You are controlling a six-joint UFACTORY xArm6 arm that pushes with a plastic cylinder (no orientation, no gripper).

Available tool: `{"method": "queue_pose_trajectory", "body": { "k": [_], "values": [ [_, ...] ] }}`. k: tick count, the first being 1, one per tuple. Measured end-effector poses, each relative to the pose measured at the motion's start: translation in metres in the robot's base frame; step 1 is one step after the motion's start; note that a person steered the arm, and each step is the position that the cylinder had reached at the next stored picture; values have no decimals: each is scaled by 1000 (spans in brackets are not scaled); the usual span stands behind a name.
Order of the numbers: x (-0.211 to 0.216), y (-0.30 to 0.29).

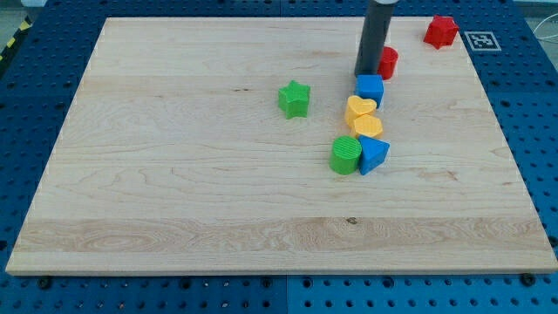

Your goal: Push the red circle slightly up

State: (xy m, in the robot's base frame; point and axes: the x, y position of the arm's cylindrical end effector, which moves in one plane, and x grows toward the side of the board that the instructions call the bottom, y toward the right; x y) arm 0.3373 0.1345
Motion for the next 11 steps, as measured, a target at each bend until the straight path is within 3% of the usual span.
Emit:
{"method": "queue_pose_trajectory", "body": {
  "k": [3,6,8,11],
  "values": [
    [22,61],
    [-2,45],
    [17,38],
    [-40,20]
  ]
}}
